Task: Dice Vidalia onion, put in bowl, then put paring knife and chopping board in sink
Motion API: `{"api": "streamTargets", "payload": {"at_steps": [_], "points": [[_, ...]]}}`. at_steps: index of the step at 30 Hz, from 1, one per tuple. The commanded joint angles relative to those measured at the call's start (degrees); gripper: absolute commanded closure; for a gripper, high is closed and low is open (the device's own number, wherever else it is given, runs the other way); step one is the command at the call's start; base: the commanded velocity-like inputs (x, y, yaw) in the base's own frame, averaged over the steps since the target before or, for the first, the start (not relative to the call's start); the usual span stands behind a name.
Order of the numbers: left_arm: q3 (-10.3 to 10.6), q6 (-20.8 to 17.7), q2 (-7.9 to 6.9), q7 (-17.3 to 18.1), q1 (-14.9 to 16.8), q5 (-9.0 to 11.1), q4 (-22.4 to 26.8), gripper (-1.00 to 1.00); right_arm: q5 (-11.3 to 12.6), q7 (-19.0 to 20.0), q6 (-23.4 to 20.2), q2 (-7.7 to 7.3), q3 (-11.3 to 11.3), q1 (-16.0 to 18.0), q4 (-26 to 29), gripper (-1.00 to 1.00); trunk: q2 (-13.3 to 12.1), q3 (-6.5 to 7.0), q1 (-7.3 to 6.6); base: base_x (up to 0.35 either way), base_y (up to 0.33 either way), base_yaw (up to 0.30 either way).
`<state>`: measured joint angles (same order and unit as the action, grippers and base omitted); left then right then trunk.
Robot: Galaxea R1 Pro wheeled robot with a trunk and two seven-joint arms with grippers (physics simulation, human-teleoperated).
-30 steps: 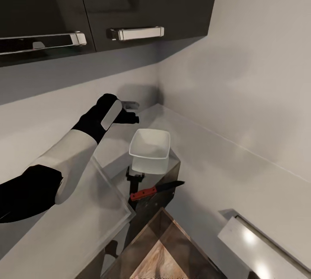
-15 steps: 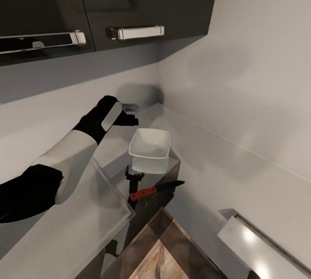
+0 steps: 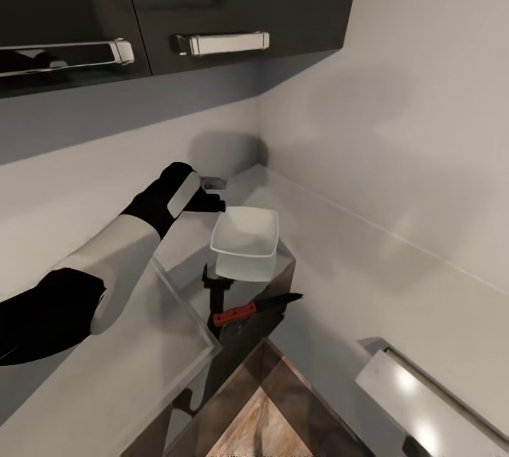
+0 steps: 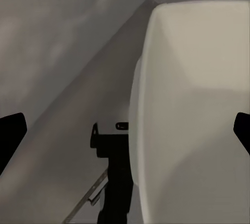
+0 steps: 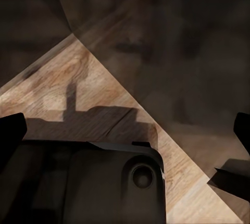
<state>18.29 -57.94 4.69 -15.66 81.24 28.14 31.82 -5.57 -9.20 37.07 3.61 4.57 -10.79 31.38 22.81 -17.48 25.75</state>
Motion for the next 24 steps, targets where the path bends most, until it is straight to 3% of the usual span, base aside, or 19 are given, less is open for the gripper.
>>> {"api": "streamTargets", "payload": {"at_steps": [1,24], "points": [[0.26,-0.10,-0.03,-0.51,0.06,0.60,0.02,-1.00,-0.58,-0.59,-0.07,-0.01,0.09,-0.02,0.09,-1.00,0.11,-0.19,0.03,0.000,0.000,0.000],[0.26,-0.16,-0.07,-0.51,0.06,0.60,-0.05,-1.00,-0.58,-0.56,0.00,-0.01,0.09,-0.02,0.19,-1.00,0.11,-0.56,0.03,0.000,0.000,0.000]]}}
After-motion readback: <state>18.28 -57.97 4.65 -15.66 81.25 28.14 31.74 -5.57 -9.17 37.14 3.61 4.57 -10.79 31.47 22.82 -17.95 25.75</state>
